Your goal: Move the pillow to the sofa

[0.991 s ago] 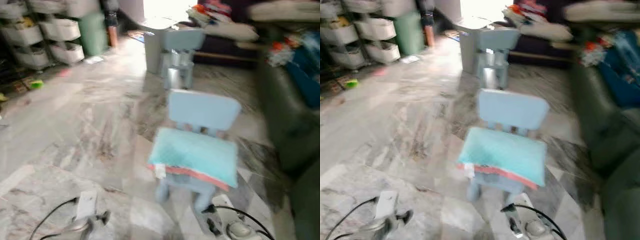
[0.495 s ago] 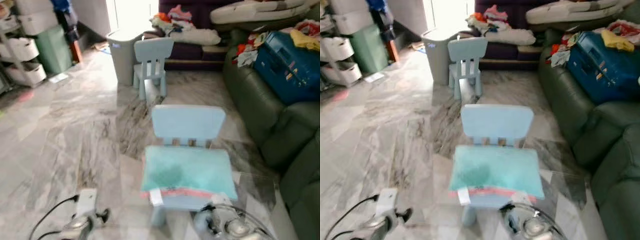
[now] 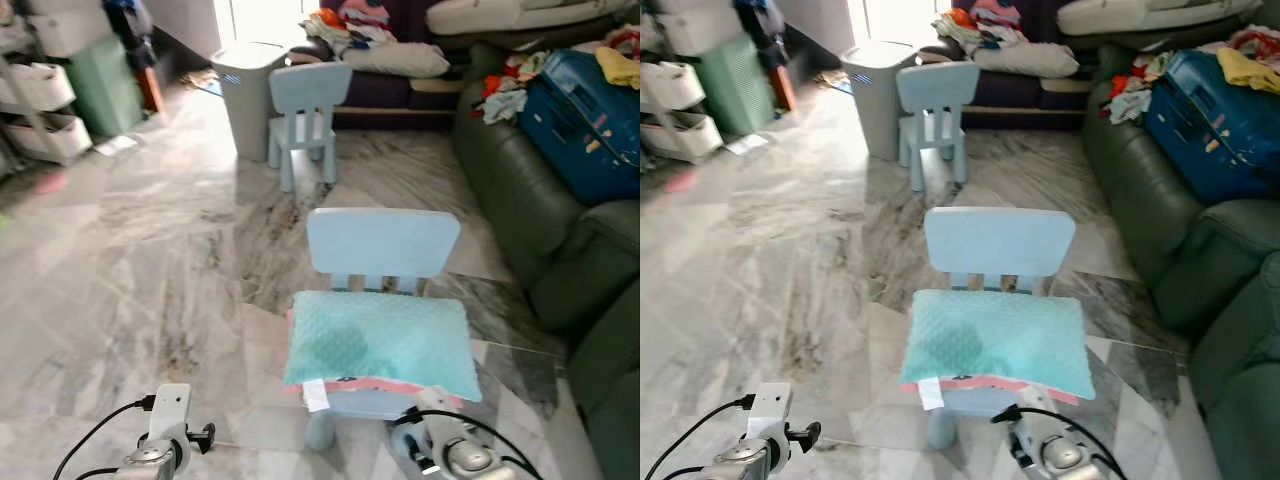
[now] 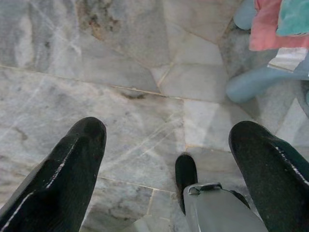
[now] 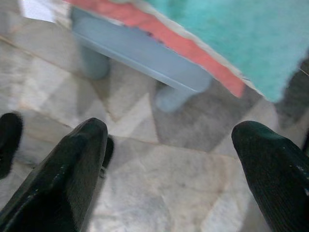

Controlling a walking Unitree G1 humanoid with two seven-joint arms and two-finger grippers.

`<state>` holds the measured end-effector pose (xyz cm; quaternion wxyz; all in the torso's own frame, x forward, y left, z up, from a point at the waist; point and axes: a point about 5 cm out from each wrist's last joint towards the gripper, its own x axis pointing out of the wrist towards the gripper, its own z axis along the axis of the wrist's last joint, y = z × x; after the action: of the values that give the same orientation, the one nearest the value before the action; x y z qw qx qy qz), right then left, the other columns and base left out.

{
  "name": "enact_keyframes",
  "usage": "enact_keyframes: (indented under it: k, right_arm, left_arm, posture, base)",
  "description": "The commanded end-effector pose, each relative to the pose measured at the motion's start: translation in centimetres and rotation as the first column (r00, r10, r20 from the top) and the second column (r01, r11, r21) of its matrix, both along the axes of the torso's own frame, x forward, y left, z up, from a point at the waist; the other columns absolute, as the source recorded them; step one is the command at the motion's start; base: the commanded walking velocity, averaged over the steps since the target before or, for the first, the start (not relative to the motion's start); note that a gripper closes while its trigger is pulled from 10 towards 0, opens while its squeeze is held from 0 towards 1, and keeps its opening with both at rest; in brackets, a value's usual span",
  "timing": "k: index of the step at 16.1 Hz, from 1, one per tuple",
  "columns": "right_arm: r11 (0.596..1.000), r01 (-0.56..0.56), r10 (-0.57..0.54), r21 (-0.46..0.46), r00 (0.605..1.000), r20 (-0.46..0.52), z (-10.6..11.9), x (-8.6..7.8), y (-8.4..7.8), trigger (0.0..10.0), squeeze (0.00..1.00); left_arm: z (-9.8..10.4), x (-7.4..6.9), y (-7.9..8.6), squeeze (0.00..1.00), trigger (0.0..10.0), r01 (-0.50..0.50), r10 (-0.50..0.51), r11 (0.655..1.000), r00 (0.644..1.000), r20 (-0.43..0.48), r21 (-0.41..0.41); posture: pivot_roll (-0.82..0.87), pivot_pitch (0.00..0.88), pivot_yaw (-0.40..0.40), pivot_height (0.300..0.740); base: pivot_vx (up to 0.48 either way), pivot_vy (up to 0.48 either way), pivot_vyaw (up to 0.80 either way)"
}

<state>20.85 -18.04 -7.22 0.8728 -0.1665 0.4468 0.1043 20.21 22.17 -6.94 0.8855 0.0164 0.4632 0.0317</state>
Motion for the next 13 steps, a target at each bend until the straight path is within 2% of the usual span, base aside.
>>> enact_keyframes:
  k: [1, 7, 12, 13]
  right_arm:
    - [1.0, 0.003, -0.003, -0.002, 1.0, -0.001, 0.03, -0.01, -0.3, 10.0, 0.0]
    - [1.0, 0.001, -0.001, -0.004, 1.0, -0.002, 0.06, 0.05, -0.29, 10.0, 0.0]
    - [1.0, -0.001, 0.001, -0.003, 1.0, -0.001, 0.06, 0.08, -0.2, 10.0, 0.0]
    - [1.0, -0.001, 0.001, -0.003, 1.0, -0.001, 0.06, 0.08, -0.18, 10.0, 0.0]
  left_arm:
    - [0.07, 0.1, 0.1, 0.0, 10.0, 0.001, -0.001, 1.0, 1.0, 0.0, 0.01]
    - [0.01, 0.02, 0.01, 0.0, 10.0, 0.003, -0.003, 1.0, 1.0, -0.001, 0.006]
    - [0.05, 0.06, 0.09, 0.0, 10.0, 0.003, -0.003, 1.0, 1.0, 0.001, 0.009]
    - [0.07, 0.1, 0.06, 0.0, 10.0, 0.004, -0.004, 1.0, 1.0, 0.002, 0.009]
  posture:
    - [-0.11, 0.0, 0.014, 0.74]
    - [-0.11, 0.0, 0.017, 0.74]
    - [-0.11, 0.0, 0.019, 0.74]
    - [-0.11, 0.0, 0.02, 0.74]
  base:
    - [0.0, -0.255, 0.0]
    - [0.0, -0.319, 0.0]
    - [0.0, -0.443, 0.0]
    - [0.0, 0.0, 0.0]
